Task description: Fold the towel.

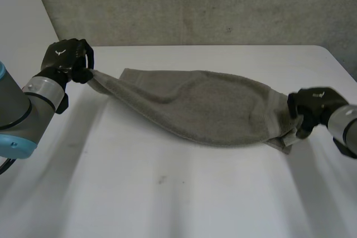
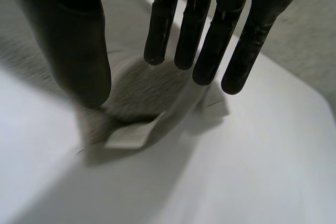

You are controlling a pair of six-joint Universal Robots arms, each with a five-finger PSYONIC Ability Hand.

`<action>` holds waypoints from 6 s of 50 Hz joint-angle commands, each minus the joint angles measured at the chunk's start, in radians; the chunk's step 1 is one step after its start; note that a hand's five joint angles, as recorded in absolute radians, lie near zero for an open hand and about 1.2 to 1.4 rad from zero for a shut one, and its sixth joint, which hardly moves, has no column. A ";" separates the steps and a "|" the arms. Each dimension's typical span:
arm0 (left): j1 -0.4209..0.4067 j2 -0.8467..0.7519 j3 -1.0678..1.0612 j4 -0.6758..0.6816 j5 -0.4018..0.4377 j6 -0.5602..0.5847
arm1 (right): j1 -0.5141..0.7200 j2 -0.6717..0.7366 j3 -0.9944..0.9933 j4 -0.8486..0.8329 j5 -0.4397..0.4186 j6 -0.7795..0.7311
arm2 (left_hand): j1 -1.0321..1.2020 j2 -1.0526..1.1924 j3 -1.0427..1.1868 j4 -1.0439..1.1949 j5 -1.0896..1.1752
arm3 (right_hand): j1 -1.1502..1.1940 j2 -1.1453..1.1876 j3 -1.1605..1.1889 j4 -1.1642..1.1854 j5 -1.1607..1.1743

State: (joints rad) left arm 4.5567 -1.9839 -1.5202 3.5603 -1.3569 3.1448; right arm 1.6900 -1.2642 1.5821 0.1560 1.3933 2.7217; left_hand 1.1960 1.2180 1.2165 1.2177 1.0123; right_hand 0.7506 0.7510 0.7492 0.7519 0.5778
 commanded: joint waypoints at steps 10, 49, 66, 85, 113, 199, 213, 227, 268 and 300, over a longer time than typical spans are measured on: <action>-0.001 0.005 -0.003 0.000 -0.001 -0.002 | -0.032 0.051 0.128 -0.025 -0.059 -0.023 | 0.200 0.178 0.180 0.179 0.209 | 0.004 0.004 0.005 0.003 0.002; -0.001 -0.010 -0.009 0.005 0.002 0.000 | -0.020 0.301 -0.036 -0.291 -0.066 -0.026 | 0.200 0.178 0.180 0.179 0.209 | -0.170 -0.170 -0.168 -0.171 -0.171; -0.001 -0.012 -0.009 0.006 0.004 0.001 | 0.005 0.373 -0.140 -0.286 -0.066 -0.025 | 0.200 0.178 0.180 0.179 0.209 | 0.013 0.012 0.014 0.011 0.011; -0.001 -0.012 -0.009 0.006 0.005 0.001 | 0.017 0.419 -0.177 -0.285 -0.063 -0.025 | 0.200 0.178 0.180 0.179 0.209 | 0.115 0.115 0.117 0.114 0.114; -0.002 0.022 -0.012 -0.009 0.004 0.001 | 0.007 0.189 -0.175 -0.251 -0.043 0.010 | 0.200 0.178 0.180 0.179 0.209 | 0.646 0.645 0.647 0.644 0.644; -0.048 -0.081 0.821 0.061 -0.134 -0.105 | 0.051 0.345 -1.401 -0.154 0.079 0.145 | 0.200 0.178 0.180 0.179 0.209 | 0.646 0.645 0.647 0.644 0.644; -0.022 -0.049 0.381 0.061 -0.087 -0.200 | 0.042 0.309 -0.890 0.062 -0.042 0.124 | 0.200 0.178 0.180 0.179 0.209 | 0.646 0.645 0.647 0.644 0.644; 0.018 -0.165 -0.001 0.124 0.042 -0.016 | 0.037 0.414 -0.422 -0.052 -0.060 -0.054 | 0.200 0.178 0.180 0.179 0.209 | 0.646 0.645 0.647 0.644 0.644; 0.139 0.582 -0.422 -0.373 0.268 0.251 | -0.210 -0.138 -0.136 0.511 -0.083 -0.372 | 0.200 0.178 0.180 0.179 0.209 | 0.646 0.645 0.647 0.644 0.644; -0.033 -0.403 0.391 -0.186 0.070 0.251 | -0.015 0.666 -0.959 0.228 0.104 0.058 | 0.200 0.178 0.180 0.179 0.209 | 0.646 0.645 0.647 0.644 0.644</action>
State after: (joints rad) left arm 4.5434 -2.2789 -1.2613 3.3825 -1.2639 3.3950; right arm 1.6530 -0.6657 0.7017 0.4184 1.4351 2.7855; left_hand 1.1960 1.2185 1.2176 1.2192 1.0123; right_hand 1.3374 1.2985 1.3410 1.3426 1.1654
